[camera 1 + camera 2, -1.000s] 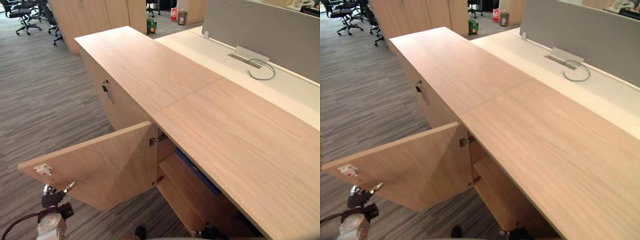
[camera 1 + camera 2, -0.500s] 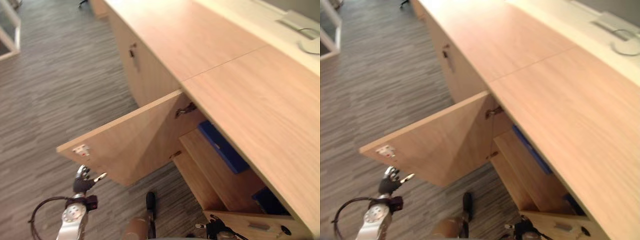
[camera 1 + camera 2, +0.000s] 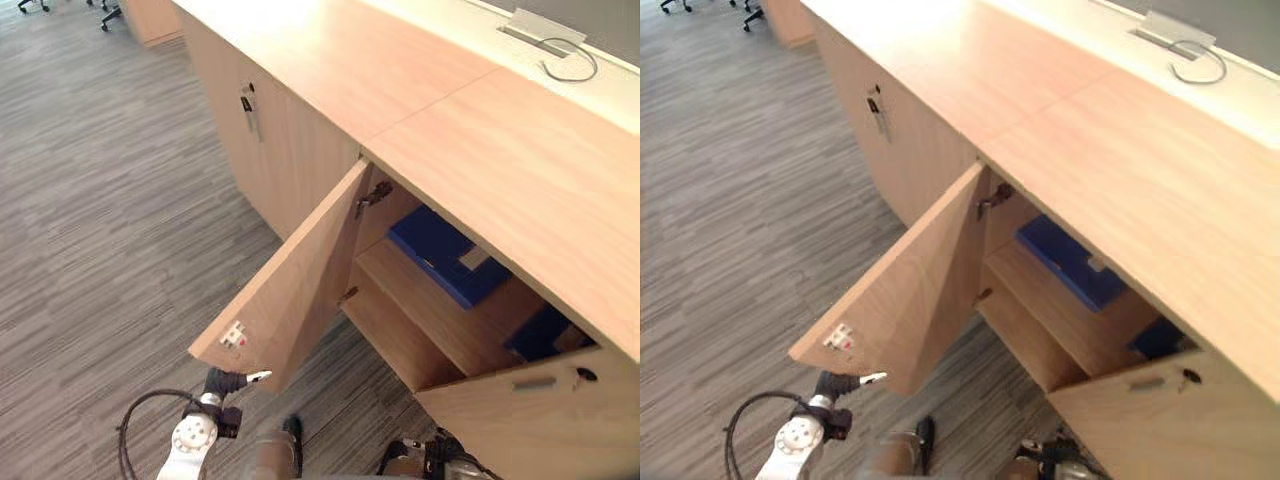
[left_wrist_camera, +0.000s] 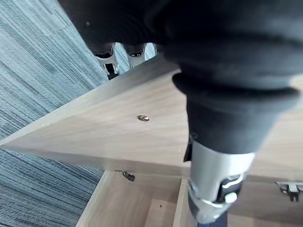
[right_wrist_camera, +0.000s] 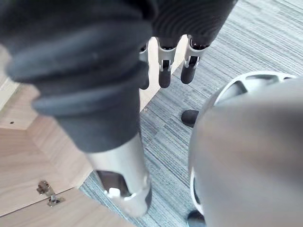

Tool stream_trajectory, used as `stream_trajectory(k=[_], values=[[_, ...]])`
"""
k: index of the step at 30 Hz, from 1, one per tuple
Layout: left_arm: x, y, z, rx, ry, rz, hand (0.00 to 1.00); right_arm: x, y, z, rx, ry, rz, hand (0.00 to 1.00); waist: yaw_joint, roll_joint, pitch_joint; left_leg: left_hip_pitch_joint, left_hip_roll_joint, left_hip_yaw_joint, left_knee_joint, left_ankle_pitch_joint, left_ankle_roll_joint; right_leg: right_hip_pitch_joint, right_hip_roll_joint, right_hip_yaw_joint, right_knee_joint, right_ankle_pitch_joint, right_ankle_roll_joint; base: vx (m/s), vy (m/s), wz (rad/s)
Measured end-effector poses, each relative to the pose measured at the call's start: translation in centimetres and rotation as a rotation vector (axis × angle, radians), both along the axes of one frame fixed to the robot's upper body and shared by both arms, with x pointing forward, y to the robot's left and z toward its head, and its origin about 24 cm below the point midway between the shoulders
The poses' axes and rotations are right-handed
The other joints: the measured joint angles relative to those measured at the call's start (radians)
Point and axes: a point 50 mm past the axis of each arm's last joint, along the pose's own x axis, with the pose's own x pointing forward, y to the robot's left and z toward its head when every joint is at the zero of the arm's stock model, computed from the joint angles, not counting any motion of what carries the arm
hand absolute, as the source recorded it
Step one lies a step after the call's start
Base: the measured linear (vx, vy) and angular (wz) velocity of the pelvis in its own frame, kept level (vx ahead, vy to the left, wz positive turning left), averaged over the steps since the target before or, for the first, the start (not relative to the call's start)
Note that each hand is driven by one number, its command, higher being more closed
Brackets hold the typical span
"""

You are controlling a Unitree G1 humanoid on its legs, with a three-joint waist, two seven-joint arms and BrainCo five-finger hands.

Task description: Walk over to the cabinet, pick up the folder, carry it to the office cabinet, place the folder inside the office cabinet, then close the office cabinet door

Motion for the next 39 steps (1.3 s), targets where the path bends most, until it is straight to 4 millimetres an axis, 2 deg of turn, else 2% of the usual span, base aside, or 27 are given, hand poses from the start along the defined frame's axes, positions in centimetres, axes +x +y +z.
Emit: stream_trajectory(k=[2, 5, 6, 7, 8, 9, 10, 11, 12, 13, 14, 15, 16, 17, 18, 19, 20, 22, 24, 29, 32, 34, 36, 39], values=[[-0.1, -0.3, -0.1, 0.002, 0.004, -0.015, 0.00, 0.0, -0.1, 0.0, 0.003, -0.007, -0.014, 0.00, -0.005, -0.002, 0.003, 0.021, -0.009, 0.040, -0.010, 0.008, 0.007, -0.007, -0.018, 0.037, -0.002, 0.015, 0.024, -0.22, 0.132, -0.51], [-0.4, -1.5, -0.5, 0.025, 0.021, -0.080, 0.00, -0.1, -0.4, 0.1, 0.014, -0.015, -0.048, 0.00, -0.009, -0.012, 0.017, 0.093, -0.020, 0.113, -0.067, 0.029, 0.021, 0.001, -0.052, 0.050, 0.000, 0.027, 0.014, -0.17, 0.093, -0.56], [-0.5, -2.3, -0.6, 0.027, 0.027, -0.117, 0.00, -0.1, -0.3, 0.1, 0.019, -0.021, -0.046, 0.00, -0.009, -0.017, 0.022, 0.105, -0.023, 0.147, -0.059, 0.037, 0.019, -0.001, -0.071, 0.023, 0.003, 0.039, -0.028, -0.11, 0.114, -0.78], [-0.8, -3.4, -0.8, 0.029, 0.035, -0.171, 0.00, -0.2, -0.7, 0.1, 0.020, -0.024, -0.053, 0.00, -0.014, -0.009, 0.022, 0.116, -0.015, 0.172, -0.059, 0.036, 0.020, -0.003, -0.090, -0.034, 0.009, 0.000, -0.127, -0.10, 0.135, -0.87], [-1.0, -4.2, -0.9, 0.024, 0.041, -0.206, 0.00, -0.3, -1.0, 0.2, 0.016, -0.024, -0.060, 0.00, -0.014, 0.000, 0.019, 0.127, -0.010, 0.180, -0.078, 0.038, 0.018, -0.004, -0.092, -0.070, 0.008, -0.046, -0.193, -0.08, 0.148, -1.11], [-1.2, -5.4, -1.0, 0.008, 0.044, -0.248, 0.00, -0.3, -1.4, 0.3, 0.006, -0.027, -0.064, 0.00, -0.015, 0.029, 0.012, 0.150, 0.020, 0.226, -0.136, 0.057, 0.059, 0.000, -0.094, -0.128, 0.025, -0.096, -0.215, -0.11, 0.104, -1.12], [-0.8, -6.2, -0.7, -0.001, 0.030, -0.289, 0.00, 0.1, -1.9, 0.5, -0.009, -0.042, -0.063, 0.00, -0.020, 0.024, 0.029, 0.165, 0.029, 0.277, -0.144, 0.077, 0.099, -0.015, -0.131, -0.140, 0.104, -0.112, -0.188, -0.13, 0.093, -1.21], [-0.4, -7.1, -0.4, -0.003, 0.016, -0.331, 0.00, 0.2, -2.1, 0.6, -0.014, -0.042, -0.061, 0.00, -0.024, 0.018, 0.037, 0.174, 0.033, 0.308, -0.143, 0.074, 0.104, -0.022, -0.162, -0.143, 0.187, -0.123, -0.170, -0.19, 0.057, -1.03], [0.0, -8.4, 0.0, -0.008, -0.005, -0.404, 0.00, -0.1, -2.4, 0.6, -0.024, -0.028, -0.054, 0.00, -0.026, 0.022, 0.033, 0.174, 0.047, 0.341, -0.142, 0.059, 0.113, -0.021, -0.175, -0.145, 0.272, -0.125, -0.167, -0.16, 0.071, -1.06], [0.3, -9.9, 0.5, -0.018, -0.030, -0.489, 0.00, -0.4, -2.5, 0.5, -0.031, -0.012, -0.036, 0.00, -0.026, 0.025, 0.029, 0.177, 0.067, 0.377, -0.144, 0.058, 0.110, -0.007, -0.177, -0.148, 0.323, -0.125, -0.167, -0.16, 0.056, -1.24], [0.3, -11.4, 1.0, -0.038, -0.051, -0.586, 0.00, -0.6, -2.5, 0.4, -0.029, 0.001, -0.028, 0.00, -0.027, 0.022, 0.019, 0.175, 0.084, 0.414, -0.148, 0.058, 0.103, 0.007, -0.170, -0.154, 0.339, -0.137, -0.146, -0.10, 0.025, -0.99], [0.2, -11.8, 1.1, -0.043, -0.055, -0.608, 0.00, -0.7, -2.4, 0.4, -0.026, 0.003, -0.026, 0.00, -0.027, 0.021, 0.016, 0.174, 0.089, 0.425, -0.150, 0.059, 0.099, 0.013, -0.166, -0.158, 0.335, -0.140, -0.136, -0.07, -0.009, -0.96], [0.9, -12.1, 1.5, -0.062, -0.069, -0.570, 0.00, -1.1, -2.1, 0.2, -0.019, 0.017, -0.022, 0.00, -0.027, 0.016, 0.004, 0.175, 0.099, 0.451, -0.168, 0.067, 0.085, 0.043, -0.148, -0.182, 0.299, -0.141, -0.071, -0.08, -0.074, -0.90], [1.6, -11.8, 1.9, -0.056, -0.086, -0.560, 0.00, -2.2, -1.7, -0.2, -0.011, 0.051, -0.003, 0.00, -0.024, 0.006, -0.018, 0.172, 0.104, 0.484, -0.204, 0.084, 0.058, 0.087, -0.107, -0.207, 0.188, -0.130, -0.012, -0.07, -0.151, -1.21], [2.2, -10.5, 2.1, -0.036, -0.095, -0.548, 0.00, -3.1, -1.1, -0.5, 0.000, 0.088, 0.035, 0.00, -0.020, -0.019, -0.037, 0.172, 0.100, 0.513, -0.236, 0.105, 0.039, 0.134, -0.058, -0.202, 0.038, -0.083, 0.003, -0.07, -0.232, -1.21], [2.3, -9.2, 2.4, -0.018, -0.108, -0.536, 0.00, -3.8, -0.5, -0.8, 0.012, 0.108, 0.056, 0.00, -0.015, -0.050, -0.054, 0.173, 0.084, 0.549, -0.256, 0.128, 0.026, 0.153, -0.039, -0.200, -0.047, -0.018, 0.031, -0.03, -0.210, -1.11], [2.5, -8.6, 2.5, -0.039, -0.108, -0.509, 0.00, -4.0, -0.7, -0.8, 0.004, 0.116, 0.069, 0.00, -0.021, -0.033, -0.053, 0.179, 0.097, 0.563, -0.267, 0.151, 0.031, 0.161, -0.012, -0.183, -0.093, 0.021, 0.075, 0.00, -0.162, -0.70], [2.4, -8.0, 1.9, -0.054, -0.067, -0.484, 0.00, -4.8, -1.1, -0.8, 0.002, 0.142, 0.066, 0.00, -0.032, -0.014, -0.058, 0.217, 0.122, 0.569, -0.271, 0.158, 0.036, 0.172, 0.012, -0.164, -0.076, 0.017, 0.064, 0.04, -0.162, -0.32], [1.8, -7.2, 1.4, -0.062, -0.031, -0.464, 0.00, -5.1, -0.8, -0.9, 0.003, 0.151, 0.089, 0.00, -0.035, -0.013, -0.063, 0.255, 0.146, 0.577, -0.282, 0.157, 0.021, 0.193, 0.038, -0.152, -0.065, 0.020, 0.043, 0.05, -0.152, -0.20], [1.5, -6.8, 1.3, -0.124, -0.027, -0.438, 0.00, -4.6, -0.6, -0.9, -0.009, 0.148, 0.165, 0.00, -0.040, -0.023, -0.069, 0.291, 0.137, 0.603, -0.339, 0.170, 0.002, 0.196, 0.042, -0.138, -0.084, 0.024, 0.036, 0.03, -0.053, -0.13], [1.5, -5.9, 0.2, -0.135, 0.003, -0.418, 0.00, -4.8, 0.0, -1.0, 0.005, 0.152, 0.167, 0.00, -0.047, -0.045, -0.091, 0.300, 0.128, 0.620, -0.354, 0.171, 0.002, 0.197, 0.042, -0.126, -0.104, 0.024, 0.036, 0.02, 0.003, -0.16], [1.1, -4.2, -2.4, -0.121, 0.117, -0.290, 0.00, -4.2, 0.6, -1.0, 0.012, 0.136, 0.186, 0.00, -0.059, -0.061, -0.097, 0.312, 0.129, 0.632, -0.355, 0.171, 0.002, 0.203, 0.050, -0.115, -0.114, 0.024, 0.035, 0.01, -0.016, -0.18], [0.2, -2.2, -4.2, -0.100, 0.189, -0.123, 0.00, -4.0, 0.8, -1.0, 0.018, 0.119, 0.180, 0.00, -0.065, -0.068, -0.099, 0.315, 0.134, 0.640, -0.355, 0.171, 0.001, 0.204, 0.057, -0.112, -0.120, 0.019, 0.026, -0.01, -0.037, -0.14], [-1.7, 1.5, -5.7, -0.111, 0.242, 0.212, 0.00, -3.9, 0.9, -1.0, 0.018, 0.107, 0.160, 0.00, -0.058, -0.069, -0.096, 0.320, 0.136, 0.640, -0.364, 0.180, -0.008, 0.210, 0.066, -0.112, -0.132, 0.004, 0.004, -0.02, -0.043, -0.03]])
